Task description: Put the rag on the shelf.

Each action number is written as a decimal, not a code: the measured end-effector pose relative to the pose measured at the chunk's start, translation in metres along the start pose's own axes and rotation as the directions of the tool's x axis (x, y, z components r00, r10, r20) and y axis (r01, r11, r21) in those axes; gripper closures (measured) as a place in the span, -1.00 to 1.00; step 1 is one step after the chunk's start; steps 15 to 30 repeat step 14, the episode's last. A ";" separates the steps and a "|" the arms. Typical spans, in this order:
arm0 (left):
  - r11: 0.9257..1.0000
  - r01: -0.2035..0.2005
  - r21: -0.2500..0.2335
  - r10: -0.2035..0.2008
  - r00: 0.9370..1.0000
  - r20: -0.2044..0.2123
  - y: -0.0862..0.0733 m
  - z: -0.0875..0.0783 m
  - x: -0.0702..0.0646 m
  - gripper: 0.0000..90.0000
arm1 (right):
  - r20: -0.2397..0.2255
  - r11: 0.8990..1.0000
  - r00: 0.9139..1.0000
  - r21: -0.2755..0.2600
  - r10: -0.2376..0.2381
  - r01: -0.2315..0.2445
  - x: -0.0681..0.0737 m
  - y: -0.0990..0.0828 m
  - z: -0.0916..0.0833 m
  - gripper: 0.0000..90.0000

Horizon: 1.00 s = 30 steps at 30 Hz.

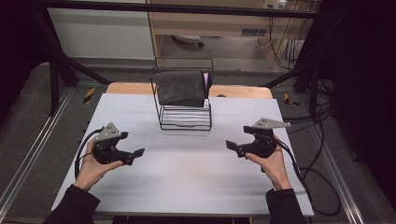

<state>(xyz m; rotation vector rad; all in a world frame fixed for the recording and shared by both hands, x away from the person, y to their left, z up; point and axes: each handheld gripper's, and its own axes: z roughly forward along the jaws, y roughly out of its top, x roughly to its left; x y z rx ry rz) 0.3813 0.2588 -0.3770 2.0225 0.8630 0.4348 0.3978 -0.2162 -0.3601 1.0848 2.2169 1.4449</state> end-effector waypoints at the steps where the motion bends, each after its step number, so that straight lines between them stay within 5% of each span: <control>1: 1.000 0.003 0.002 -0.003 1.000 -0.001 -0.004 0.001 0.000 -0.83 | 0.005 1.000 1.000 0.012 0.001 -0.001 -0.003 -0.008 -0.001 -0.98; 8: 1.000 0.019 0.018 -0.018 1.000 -0.012 -0.042 0.005 0.003 -0.81 | -0.004 0.998 0.999 0.046 0.033 -0.033 -0.015 -0.055 -0.006 -0.98; 12: 0.999 0.007 0.053 -0.006 1.000 -0.019 -0.050 0.009 0.003 -0.80 | -0.008 0.997 0.999 0.067 0.043 -0.042 -0.019 -0.076 -0.008 -0.98; 30: 0.999 0.005 0.053 -0.004 1.000 -0.013 -0.052 0.010 0.002 -0.80 | 0.001 0.995 0.998 0.083 0.055 -0.055 -0.021 -0.080 -0.008 -0.98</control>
